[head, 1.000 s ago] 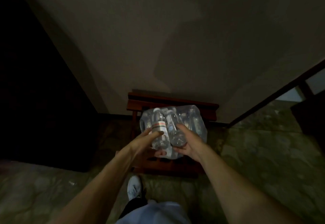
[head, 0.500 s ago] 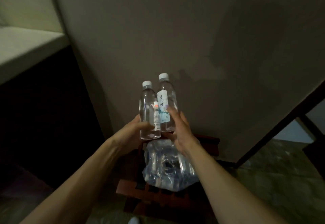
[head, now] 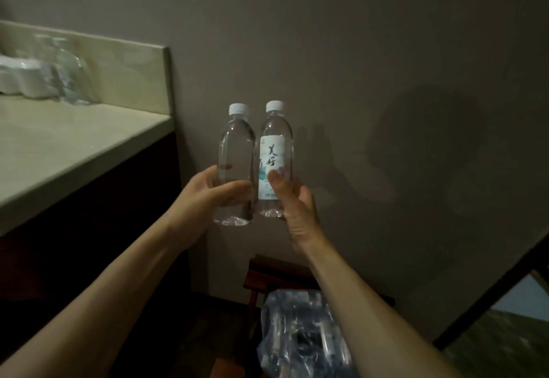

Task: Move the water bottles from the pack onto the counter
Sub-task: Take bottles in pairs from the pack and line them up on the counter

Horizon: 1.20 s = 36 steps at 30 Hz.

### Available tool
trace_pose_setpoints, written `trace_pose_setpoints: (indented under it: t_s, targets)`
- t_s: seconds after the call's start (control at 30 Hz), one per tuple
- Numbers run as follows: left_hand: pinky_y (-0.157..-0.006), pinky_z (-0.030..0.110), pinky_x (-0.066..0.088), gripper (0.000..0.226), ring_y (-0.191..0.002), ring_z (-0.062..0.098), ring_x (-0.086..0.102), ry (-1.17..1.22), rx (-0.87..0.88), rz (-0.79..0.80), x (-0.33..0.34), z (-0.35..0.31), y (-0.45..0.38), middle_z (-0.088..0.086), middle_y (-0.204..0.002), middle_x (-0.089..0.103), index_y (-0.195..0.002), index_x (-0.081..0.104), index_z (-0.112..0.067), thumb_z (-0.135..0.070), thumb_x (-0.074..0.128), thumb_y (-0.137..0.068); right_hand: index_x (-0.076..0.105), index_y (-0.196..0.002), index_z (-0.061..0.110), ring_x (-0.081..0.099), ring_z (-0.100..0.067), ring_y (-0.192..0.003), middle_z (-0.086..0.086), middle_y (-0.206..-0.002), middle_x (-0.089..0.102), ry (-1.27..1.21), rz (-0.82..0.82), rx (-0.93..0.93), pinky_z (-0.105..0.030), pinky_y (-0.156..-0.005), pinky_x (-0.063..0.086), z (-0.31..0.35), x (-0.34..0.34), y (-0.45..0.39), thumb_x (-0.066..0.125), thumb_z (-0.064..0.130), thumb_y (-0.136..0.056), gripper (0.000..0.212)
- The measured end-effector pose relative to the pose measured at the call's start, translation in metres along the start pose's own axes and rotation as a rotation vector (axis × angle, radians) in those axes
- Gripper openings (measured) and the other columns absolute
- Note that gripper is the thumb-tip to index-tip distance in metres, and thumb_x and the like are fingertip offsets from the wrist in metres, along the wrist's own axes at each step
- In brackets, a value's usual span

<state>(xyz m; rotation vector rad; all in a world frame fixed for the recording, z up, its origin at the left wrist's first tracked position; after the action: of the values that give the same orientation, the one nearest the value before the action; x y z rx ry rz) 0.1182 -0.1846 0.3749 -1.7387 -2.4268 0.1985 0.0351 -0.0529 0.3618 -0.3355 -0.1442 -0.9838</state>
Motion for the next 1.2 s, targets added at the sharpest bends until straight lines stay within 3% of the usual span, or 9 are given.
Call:
trace_pose_setpoints:
  t_s: [0.07,0.2,0.33,0.5,0.6,0.7,0.87,1.0,1.2]
  targets:
    - [-0.078,0.035,0.058,0.054,-0.092,0.026,0.074,0.017,-0.008,-0.019,-0.019,-0.010,0.001,0.013,-0.102,0.075,-0.120,0.058,-0.007,-0.022,0.073,-0.071,0.067,-0.107,0.017,0.074,-0.021,-0.084,-0.006,-0.094,0.076,0.037,0.018,-0.046,-0.029,-0.068,0.058,0.003,0.021,-0.006,0.080,0.038,-0.069,0.045]
    - [-0.083,0.040,0.059,0.056,-0.093,0.025,0.073,0.019,0.000,-0.038,-0.066,-0.023,0.003,0.013,-0.105,0.073,-0.116,0.059,-0.011,-0.027,0.083,-0.068,0.054,-0.116,0.014,0.074,-0.018,-0.084,0.001,-0.095,0.076,0.098,0.016,-0.100,-0.031,-0.067,0.058,-0.002,0.073,-0.015,0.079,0.043,-0.066,0.063]
    - [-0.081,0.041,0.059,0.061,-0.097,0.025,0.073,-0.004,-0.010,-0.038,-0.138,-0.036,0.003,0.010,-0.106,0.074,-0.119,0.059,-0.011,-0.037,0.080,-0.069,0.058,-0.109,0.017,0.073,-0.014,-0.081,0.004,-0.091,0.076,0.143,0.056,-0.150,-0.024,-0.063,0.056,-0.011,0.146,-0.027,0.077,0.043,-0.068,0.053]
    - [-0.059,0.025,0.058,0.033,-0.083,0.020,0.075,-0.098,0.021,-0.047,-0.233,-0.056,0.012,0.004,-0.094,0.076,-0.108,0.063,-0.013,-0.025,0.075,-0.080,0.062,-0.101,0.011,0.072,-0.028,-0.090,-0.013,-0.097,0.072,0.233,0.077,-0.177,-0.043,-0.078,0.060,-0.028,0.227,-0.042,0.083,0.034,-0.066,0.048]
    - [-0.063,0.027,0.060,0.050,-0.083,0.018,0.075,-0.213,0.048,-0.065,-0.276,-0.063,0.020,0.005,-0.094,0.076,-0.110,0.064,-0.014,-0.038,0.081,-0.070,0.063,-0.109,0.008,0.072,-0.021,-0.091,-0.013,-0.100,0.073,0.309,0.115,-0.185,-0.032,-0.076,0.059,-0.038,0.265,-0.046,0.081,0.020,-0.076,0.040]
    - [-0.070,0.033,0.061,0.053,-0.084,0.014,0.074,-0.228,0.073,-0.198,-0.318,-0.068,0.022,0.005,-0.096,0.075,-0.113,0.059,-0.017,-0.029,0.085,-0.068,0.064,-0.107,0.009,0.073,-0.019,-0.088,-0.011,-0.097,0.074,0.310,0.108,-0.181,-0.026,-0.072,0.057,-0.046,0.298,-0.054,0.077,0.012,-0.079,0.031]
    - [-0.082,0.030,0.056,0.055,-0.095,0.014,0.070,-0.218,0.056,-0.232,-0.362,-0.070,0.015,0.005,-0.103,0.070,-0.113,0.055,-0.011,-0.020,0.086,-0.069,0.062,-0.109,0.010,0.069,-0.032,-0.098,-0.018,-0.106,0.071,0.365,0.103,-0.156,-0.045,-0.085,0.058,-0.060,0.337,-0.075,0.075,0.014,-0.081,0.032]
    - [-0.085,0.031,0.054,0.050,-0.098,0.013,0.068,-0.232,0.047,-0.195,-0.388,-0.065,0.007,0.000,-0.106,0.069,-0.117,0.061,-0.013,-0.017,0.082,-0.073,0.060,-0.114,0.010,0.072,-0.016,-0.093,-0.010,-0.106,0.072,0.360,0.169,-0.116,-0.024,-0.073,0.058,-0.078,0.357,-0.093,0.072,0.012,-0.084,0.032]
    - [-0.097,0.046,0.053,0.047,-0.102,0.022,0.068,-0.237,0.012,-0.182,-0.425,-0.051,-0.020,0.008,-0.108,0.071,-0.120,0.063,-0.009,-0.007,0.078,-0.076,0.065,-0.109,0.019,0.070,-0.012,-0.082,-0.001,-0.095,0.074,0.522,0.194,-0.112,-0.023,-0.066,0.057,-0.099,0.376,-0.130,0.074,0.024,-0.083,0.029]
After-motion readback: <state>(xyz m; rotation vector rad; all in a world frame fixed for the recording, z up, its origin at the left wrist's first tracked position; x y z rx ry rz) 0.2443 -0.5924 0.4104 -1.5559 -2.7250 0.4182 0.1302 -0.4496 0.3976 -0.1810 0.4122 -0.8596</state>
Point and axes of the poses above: each hand's wrist, its own y-axis away from the middle knuckle, its own x-axis out of the palm, z = x × y, the point moved 8 cm from there along -y, towards the middle knuckle
